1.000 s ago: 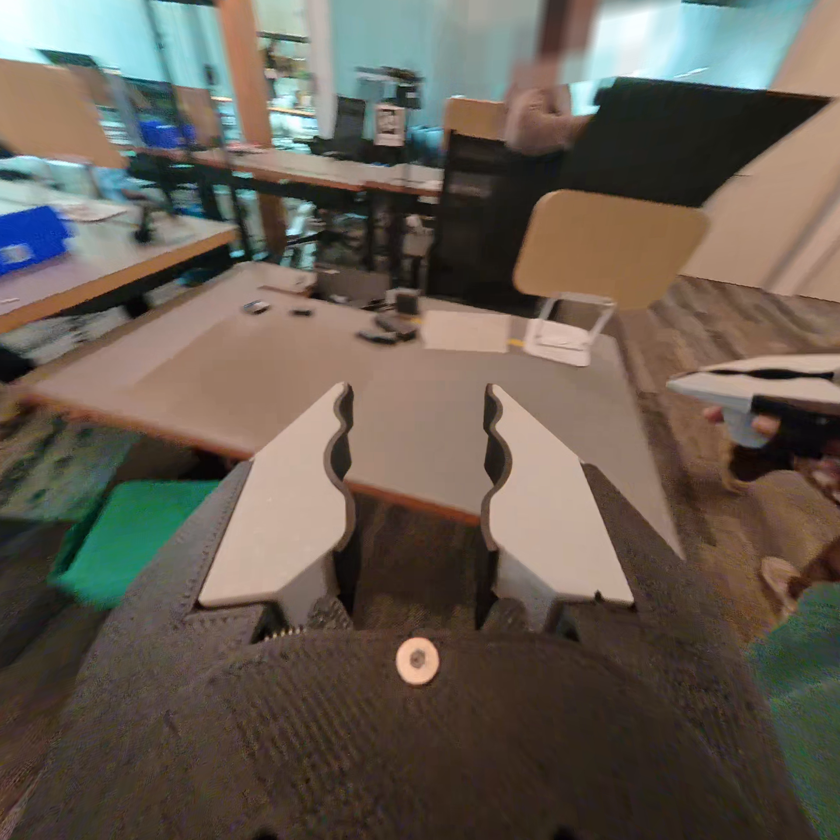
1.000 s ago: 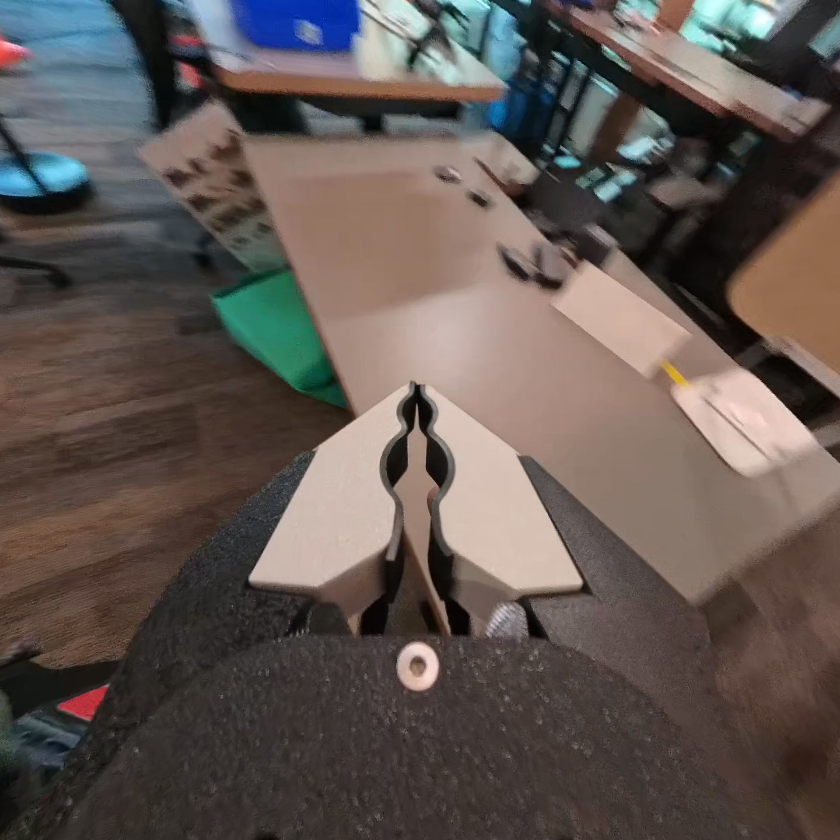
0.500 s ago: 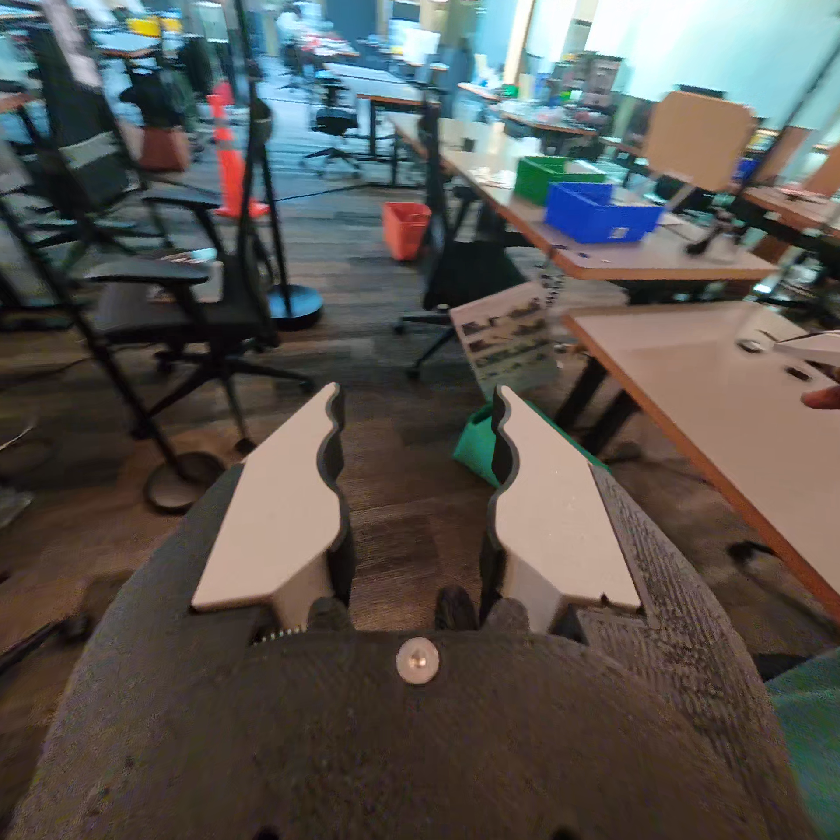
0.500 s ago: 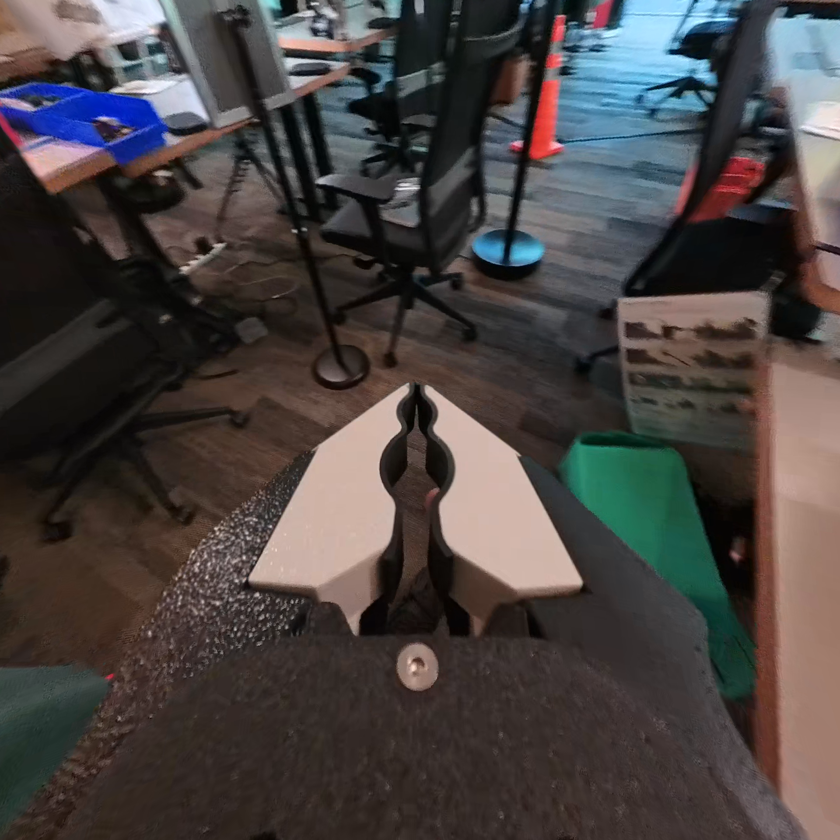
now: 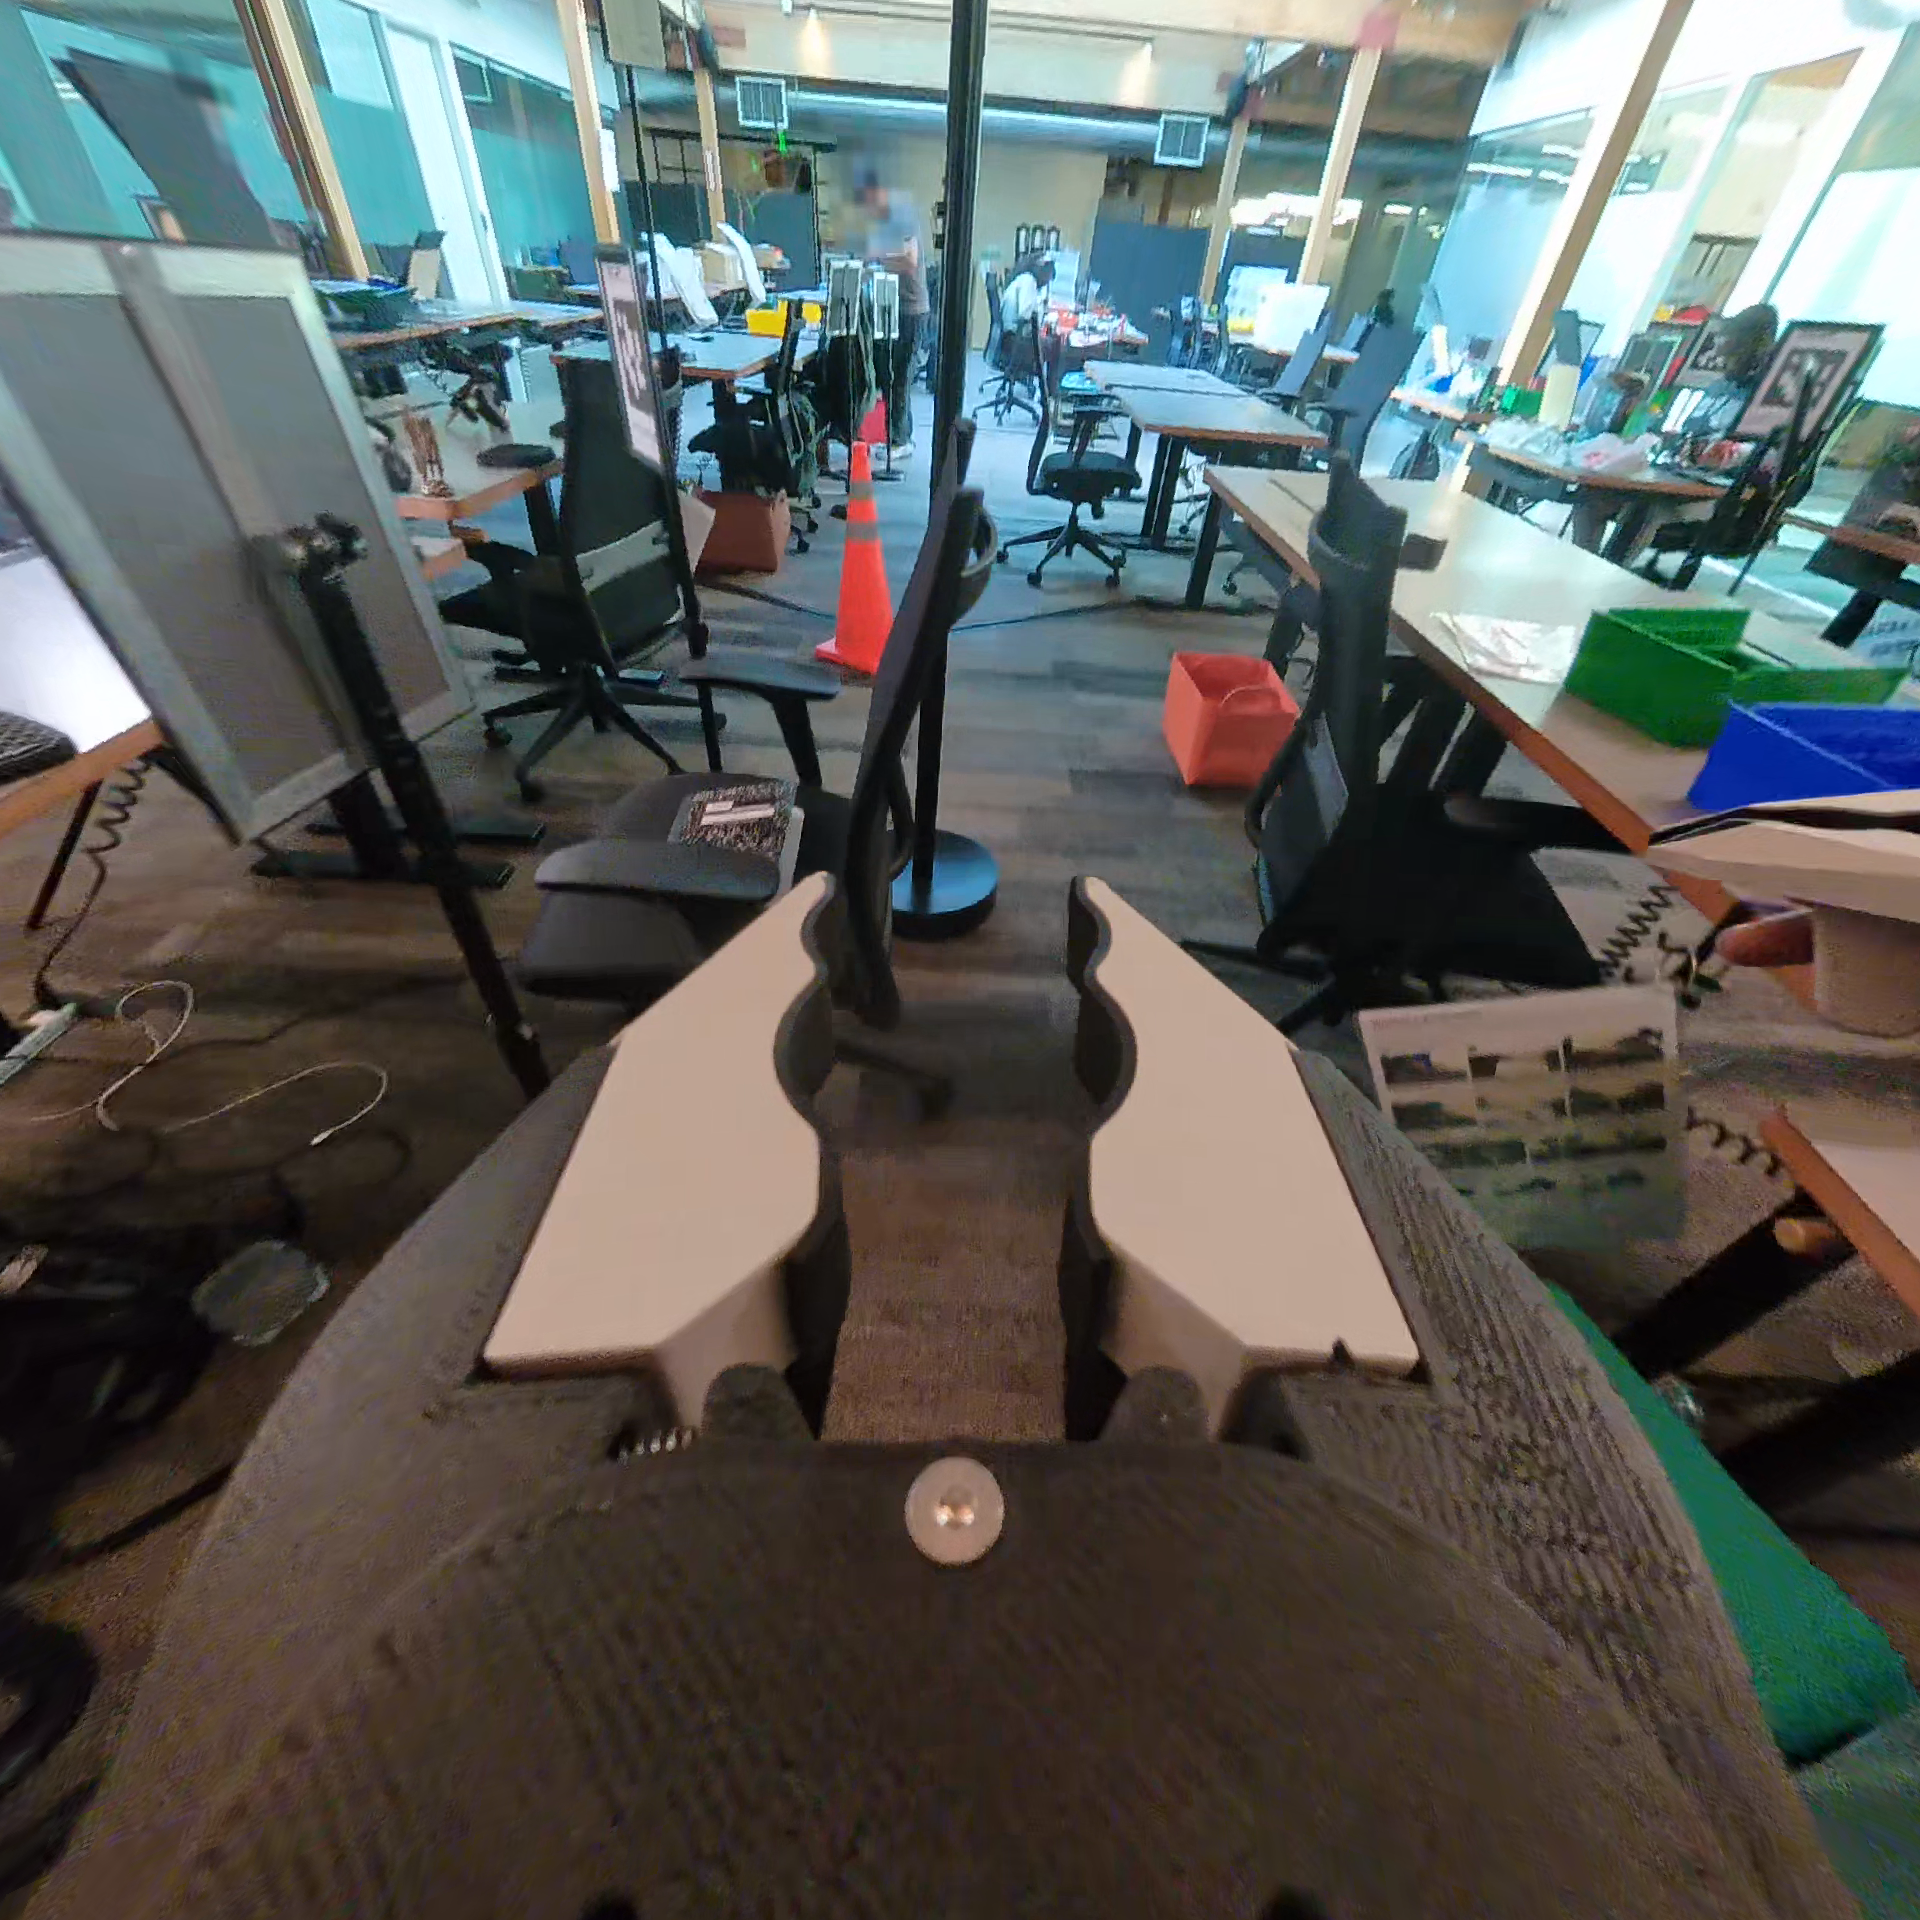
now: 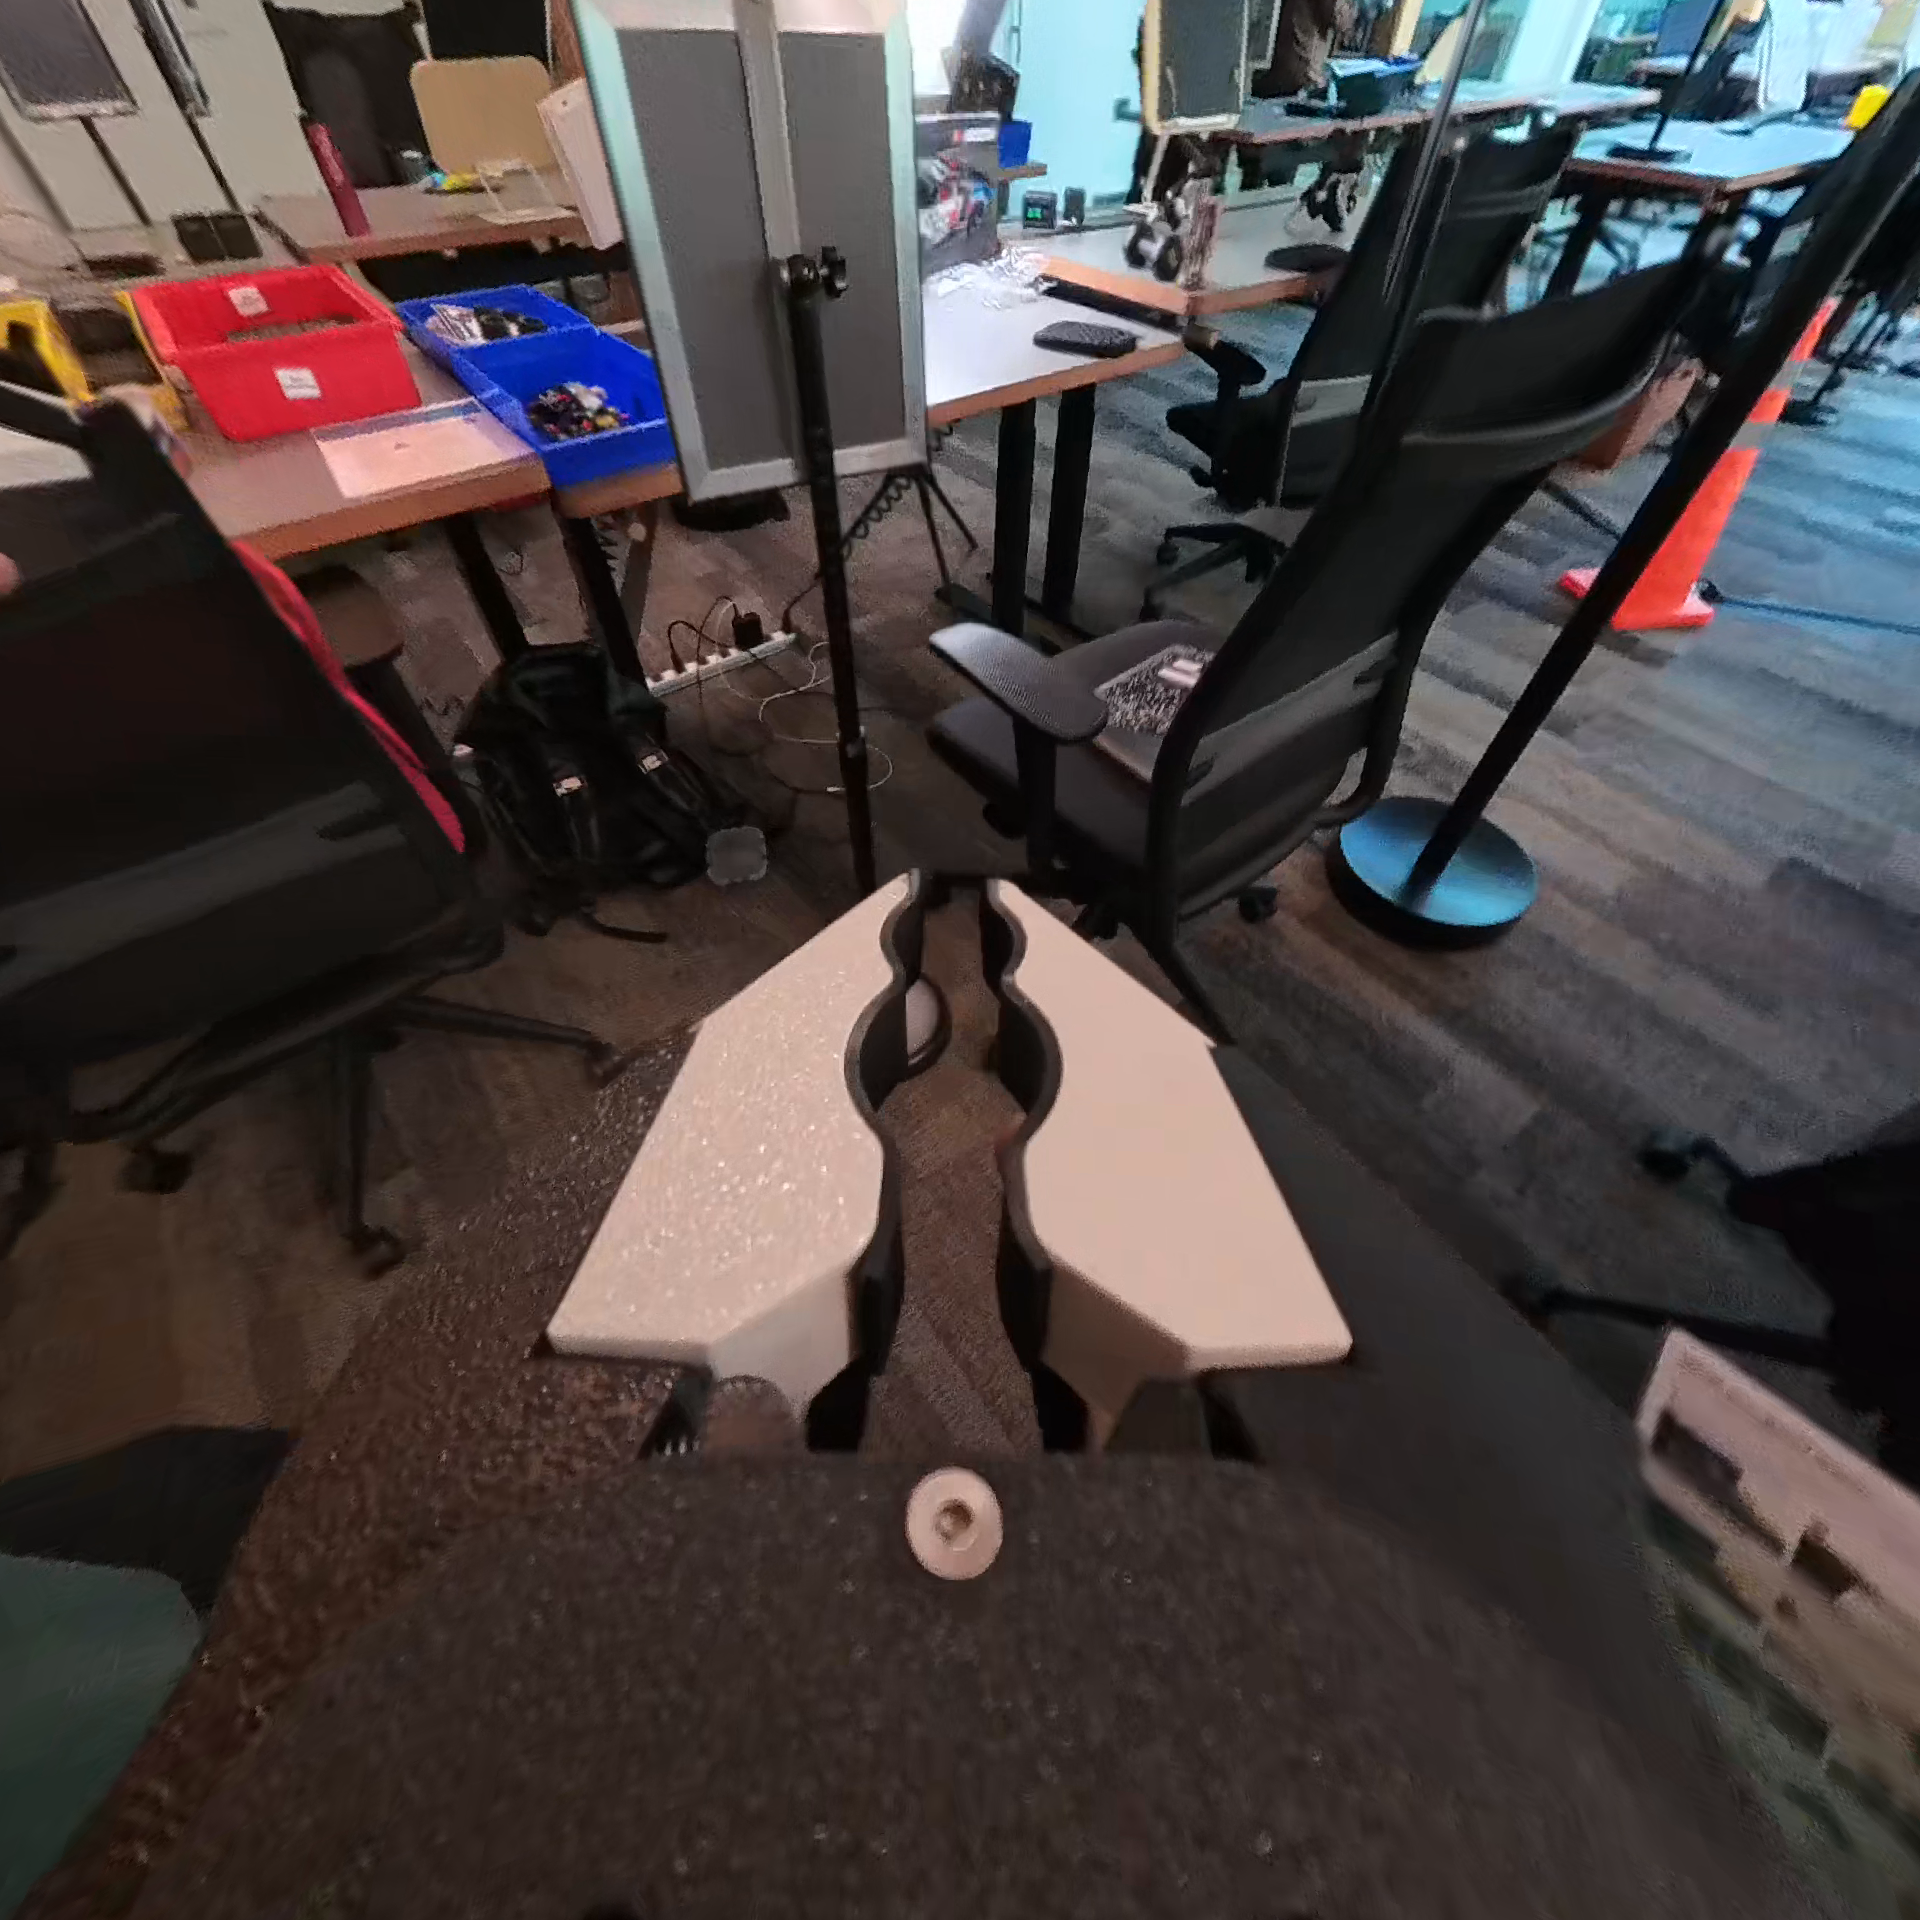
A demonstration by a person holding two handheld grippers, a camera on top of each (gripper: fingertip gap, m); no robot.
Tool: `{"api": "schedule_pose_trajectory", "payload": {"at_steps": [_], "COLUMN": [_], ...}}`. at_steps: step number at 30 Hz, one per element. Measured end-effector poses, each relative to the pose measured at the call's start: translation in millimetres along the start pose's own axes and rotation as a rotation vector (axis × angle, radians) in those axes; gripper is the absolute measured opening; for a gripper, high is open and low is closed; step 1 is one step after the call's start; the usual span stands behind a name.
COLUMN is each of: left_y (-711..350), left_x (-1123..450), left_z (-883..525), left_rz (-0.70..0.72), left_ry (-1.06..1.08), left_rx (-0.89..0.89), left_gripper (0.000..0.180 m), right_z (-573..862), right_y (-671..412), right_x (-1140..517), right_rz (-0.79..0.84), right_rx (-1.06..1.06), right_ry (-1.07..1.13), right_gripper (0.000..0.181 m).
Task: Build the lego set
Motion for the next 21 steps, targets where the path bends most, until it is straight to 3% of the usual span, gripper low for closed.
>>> {"api": "schedule_pose_trajectory", "payload": {"at_steps": [11,21], "left_y": [-50,-227], "left_x": [-244,-517], "left_z": [-33,-57], "left_rz": [-0.078,0.068], "left_ry": [0.089,0.352], "left_rx": [-0.018,-0.155], "left_gripper": [0.039,0.043], "right_z": [139,319], "right_y": [-58,-173], "right_x": [-138,-236], "right_rz": [-0.052,-0.024], "right_rx": [-0.109,-0.180], "right_ry": [0.029,0.263], "right_gripper": [0.018,0.019]}}
Point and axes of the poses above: each gripper's, where its closed fingertips meet, x back along the fingers, y out of its underside, z = x × y across the jaws, the point moved 10 cm from there along x, back along the fingers, and after that the axes turned 15 degrees about -z, right-handed, at the moved point
